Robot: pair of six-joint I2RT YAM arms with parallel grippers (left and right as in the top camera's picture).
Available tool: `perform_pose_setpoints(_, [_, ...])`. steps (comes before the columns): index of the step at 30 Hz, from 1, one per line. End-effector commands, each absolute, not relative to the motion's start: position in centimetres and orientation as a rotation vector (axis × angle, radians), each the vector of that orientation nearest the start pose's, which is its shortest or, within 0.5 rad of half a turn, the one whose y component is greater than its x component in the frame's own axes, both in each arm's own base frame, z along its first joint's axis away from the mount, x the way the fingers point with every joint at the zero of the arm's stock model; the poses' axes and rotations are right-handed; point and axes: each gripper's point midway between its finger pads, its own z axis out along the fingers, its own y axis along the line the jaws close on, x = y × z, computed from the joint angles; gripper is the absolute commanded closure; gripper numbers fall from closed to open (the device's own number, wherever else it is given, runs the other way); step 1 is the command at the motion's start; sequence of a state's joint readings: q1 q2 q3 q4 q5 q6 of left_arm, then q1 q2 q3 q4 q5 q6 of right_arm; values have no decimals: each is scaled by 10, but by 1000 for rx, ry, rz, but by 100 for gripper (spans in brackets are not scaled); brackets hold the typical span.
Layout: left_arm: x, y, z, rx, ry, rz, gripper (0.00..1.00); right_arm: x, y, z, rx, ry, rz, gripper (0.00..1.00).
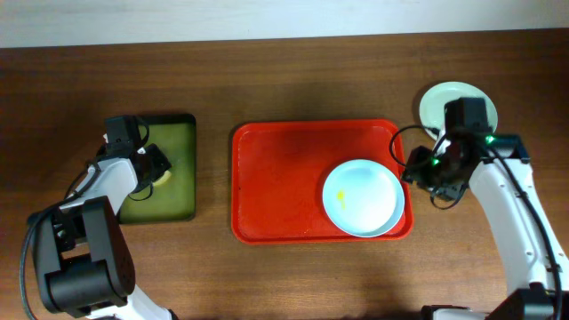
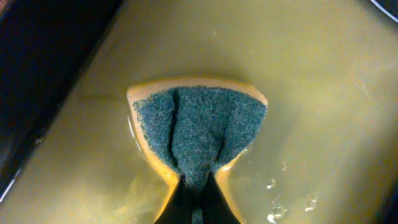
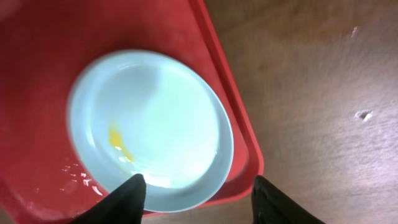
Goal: Clean dirty plates on tray and stack at the side
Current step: 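Move the right gripper to the light blue plate rim and grasp it, then drag the light blue plate toward the tray's left with the right gripper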
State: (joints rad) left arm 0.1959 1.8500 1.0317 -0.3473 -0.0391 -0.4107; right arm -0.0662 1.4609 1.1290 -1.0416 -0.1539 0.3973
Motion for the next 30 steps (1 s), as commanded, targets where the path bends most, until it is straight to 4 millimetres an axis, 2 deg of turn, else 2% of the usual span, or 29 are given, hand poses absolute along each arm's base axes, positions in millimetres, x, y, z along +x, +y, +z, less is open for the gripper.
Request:
perform_pose_setpoints(1, [375,87,-25,-844,2690,35,100,274,9,84,725,2933,262,47])
perform_pose_setpoints(6, [377,85,-25,-841,2687,17,100,263,9,57,760,2944,253,53])
perform_pose_setpoints(14, [377,84,-25,-841,2687,13,100,257,10,33,843,2911,262,60])
perform_pose_setpoints(26, [377,84,-25,-840,2686,13,100,248,11,12,870,2906,270,67])
perform_pose_setpoints(30, [377,84,-25,-840,2686,13,100,254,15,13,857,2884,312,67])
